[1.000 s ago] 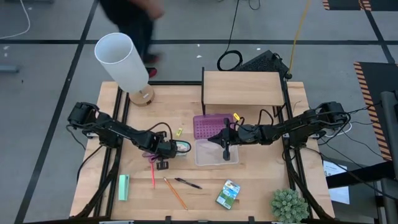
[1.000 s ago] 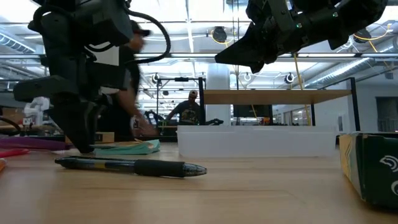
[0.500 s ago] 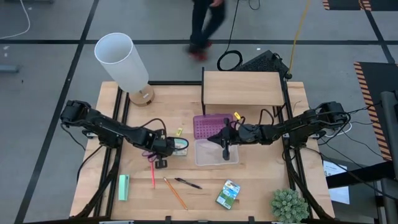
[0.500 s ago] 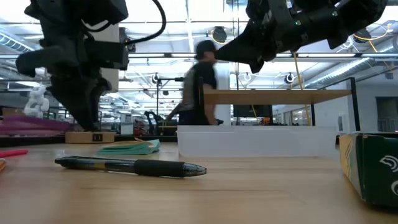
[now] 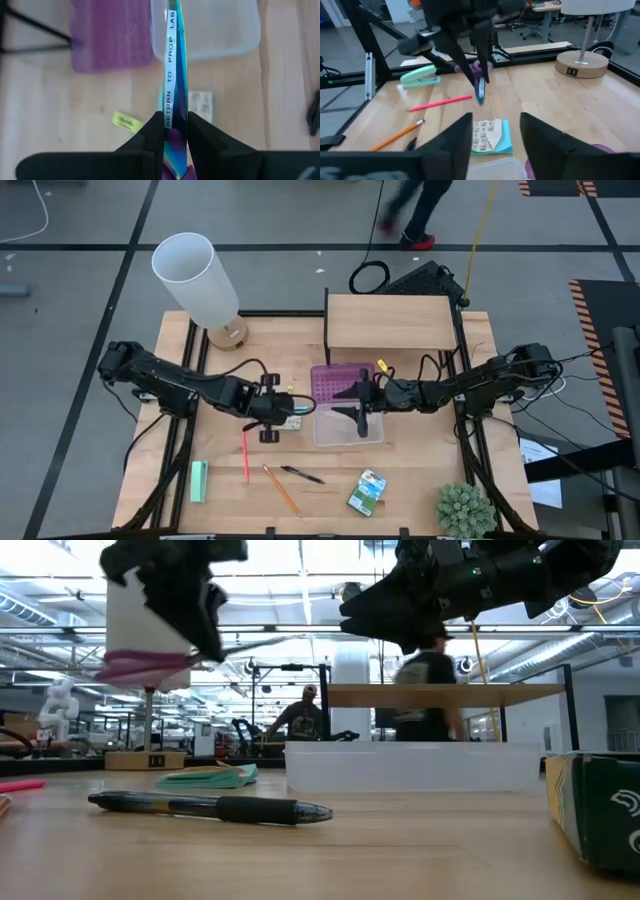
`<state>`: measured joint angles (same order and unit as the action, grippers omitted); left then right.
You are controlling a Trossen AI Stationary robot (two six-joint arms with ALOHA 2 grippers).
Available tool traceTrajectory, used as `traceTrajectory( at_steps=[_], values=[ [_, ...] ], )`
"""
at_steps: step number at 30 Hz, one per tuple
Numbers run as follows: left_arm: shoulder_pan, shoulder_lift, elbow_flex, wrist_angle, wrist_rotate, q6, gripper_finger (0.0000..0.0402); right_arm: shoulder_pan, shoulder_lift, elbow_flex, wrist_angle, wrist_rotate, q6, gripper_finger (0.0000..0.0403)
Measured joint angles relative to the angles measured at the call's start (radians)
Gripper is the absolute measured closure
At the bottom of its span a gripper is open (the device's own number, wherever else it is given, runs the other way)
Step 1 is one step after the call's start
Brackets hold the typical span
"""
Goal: Pack school essentials
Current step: Put the purple scissors into the purple supply box
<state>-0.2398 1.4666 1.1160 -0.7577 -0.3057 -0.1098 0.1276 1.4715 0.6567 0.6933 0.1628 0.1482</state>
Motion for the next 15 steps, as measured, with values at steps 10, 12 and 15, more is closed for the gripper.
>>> traceTrajectory(
  at_steps=[10, 12, 15],
  values=[
    [0.025, 0.077, 0.121, 0.013, -0.063, 0.121, 0.0332, 0.046, 0.0, 0.0, 0.082, 0.11, -0.081, 0.0161],
    [0.03, 0.108, 0.131, 0.003, -0.068, 0.129, 0.0332, 0.061, -0.001, 0.0, 0.091, 0.151, -0.12, 0.0153],
    [0.039, 0.141, 0.151, 0.005, -0.097, 0.134, 0.0332, 0.07, -0.001, 0.0, 0.078, 0.152, -0.14, 0.0146]
  ],
)
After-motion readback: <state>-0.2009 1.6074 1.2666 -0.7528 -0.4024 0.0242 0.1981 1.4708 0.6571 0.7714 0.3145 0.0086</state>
